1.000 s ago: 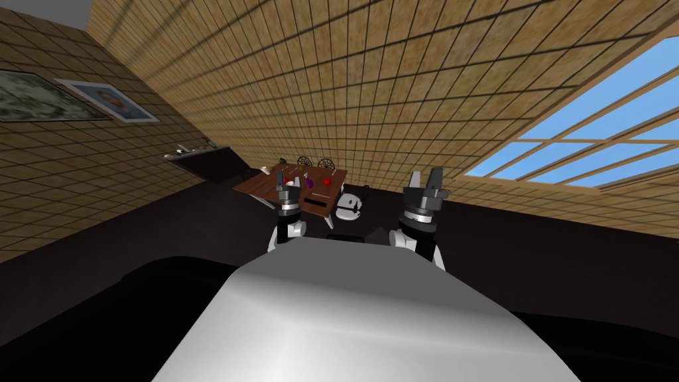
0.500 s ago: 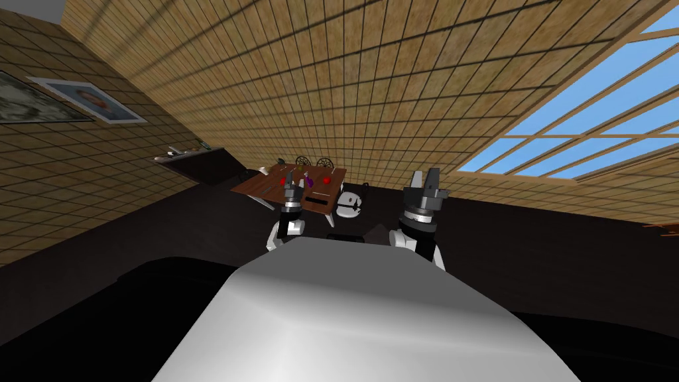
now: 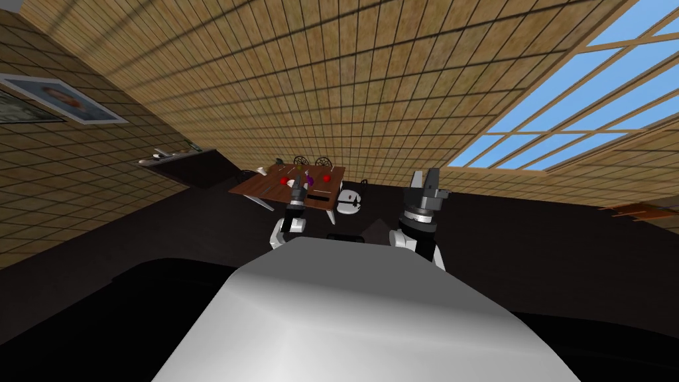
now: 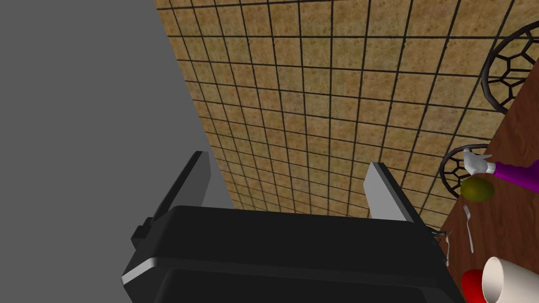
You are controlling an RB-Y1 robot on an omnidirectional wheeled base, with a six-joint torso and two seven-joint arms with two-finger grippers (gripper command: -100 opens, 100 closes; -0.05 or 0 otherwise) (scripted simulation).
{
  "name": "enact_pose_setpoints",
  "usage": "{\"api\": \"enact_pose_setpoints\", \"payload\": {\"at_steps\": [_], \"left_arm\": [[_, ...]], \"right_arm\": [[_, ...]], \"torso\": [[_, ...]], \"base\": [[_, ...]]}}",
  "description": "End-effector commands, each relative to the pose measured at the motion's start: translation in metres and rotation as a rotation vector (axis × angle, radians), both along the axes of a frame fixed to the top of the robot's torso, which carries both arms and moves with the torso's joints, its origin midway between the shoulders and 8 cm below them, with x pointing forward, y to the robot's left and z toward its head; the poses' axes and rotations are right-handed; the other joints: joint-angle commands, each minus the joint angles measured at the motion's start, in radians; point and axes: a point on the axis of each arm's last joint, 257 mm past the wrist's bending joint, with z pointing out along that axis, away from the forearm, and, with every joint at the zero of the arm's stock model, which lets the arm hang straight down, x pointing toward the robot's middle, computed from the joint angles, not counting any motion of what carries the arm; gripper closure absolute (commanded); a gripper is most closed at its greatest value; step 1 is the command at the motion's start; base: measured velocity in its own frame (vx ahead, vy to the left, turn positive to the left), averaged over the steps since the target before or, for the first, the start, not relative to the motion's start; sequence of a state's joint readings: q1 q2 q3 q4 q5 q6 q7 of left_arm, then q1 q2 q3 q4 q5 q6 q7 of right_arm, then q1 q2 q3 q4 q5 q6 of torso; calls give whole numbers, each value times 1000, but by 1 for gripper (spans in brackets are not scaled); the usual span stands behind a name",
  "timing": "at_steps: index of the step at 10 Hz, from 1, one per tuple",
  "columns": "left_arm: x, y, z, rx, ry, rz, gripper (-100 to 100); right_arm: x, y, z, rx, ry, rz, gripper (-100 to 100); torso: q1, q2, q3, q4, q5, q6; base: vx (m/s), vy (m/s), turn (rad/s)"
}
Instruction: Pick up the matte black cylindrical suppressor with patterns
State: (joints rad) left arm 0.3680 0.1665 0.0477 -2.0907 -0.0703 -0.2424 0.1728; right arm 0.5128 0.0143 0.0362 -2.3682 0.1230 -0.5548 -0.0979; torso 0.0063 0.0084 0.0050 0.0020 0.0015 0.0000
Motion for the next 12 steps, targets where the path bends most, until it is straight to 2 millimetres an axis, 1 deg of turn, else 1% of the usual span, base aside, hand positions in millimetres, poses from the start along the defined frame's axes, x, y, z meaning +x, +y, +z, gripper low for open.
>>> {"api": "enact_pose_setpoints", "payload": {"at_steps": [1, 3, 4, 5, 6, 8, 9, 10, 11, 12], "left_arm": [[8, 3, -11, 3, 36, 8, -100], [21, 7, -34, 11, 112, 24, -100], [22, 8, -36, 11, 118, 26, -100], [29, 10, -49, 13, 161, 35, -100], [29, 10, -49, 13, 161, 35, -100], [41, 12, -75, 15, 240, 47, -100], [42, 13, -77, 14, 247, 49, -100], [48, 14, -91, 13, 292, 55, -100], [48, 14, -91, 13, 292, 55, -100], [53, 14, -105, 10, 336, 60, -100]], "right_arm": [[0, 0, 0, 0, 0, 0, 0], [0, 0, 0, 0, 0, 0, 0], [0, 0, 0, 0, 0, 0, 0], [0, 0, 0, 0, 0, 0, 0], [0, 0, 0, 0, 0, 0, 0], [0, 0, 0, 0, 0, 0, 0], [0, 0, 0, 0, 0, 0, 0], [0, 0, 0, 0, 0, 0, 0], [0, 0, 0, 0, 0, 0, 0], [0, 0, 0, 0, 0, 0, 0]], "torso": [[0, 0, 0, 0, 0, 0], [-2, -4, -2, -1, 0, 0], [-2, -4, -2, -1, 0, 0], [-2, -5, -3, -1, -1, 0], [-2, -5, -3, -1, -1, 0], [-3, -6, -3, -1, -1, 0], [-1, -5, -3, -1, 0, 0], [-2, -7, -4, -1, 0, 0], [-3, -7, -4, -2, -1, 0], [-3, -8, -4, -2, -1, 0]], "base": [[-83, 60, -40], [-73, 52, -87], [-58, 47, -44], [-54, 46, -51], [-44, 38, -40], [-55, 56, -89], [-38, 45, -41], [-27, 41, -43], [-21, 36, -41], [-13, 46, -63]]}}
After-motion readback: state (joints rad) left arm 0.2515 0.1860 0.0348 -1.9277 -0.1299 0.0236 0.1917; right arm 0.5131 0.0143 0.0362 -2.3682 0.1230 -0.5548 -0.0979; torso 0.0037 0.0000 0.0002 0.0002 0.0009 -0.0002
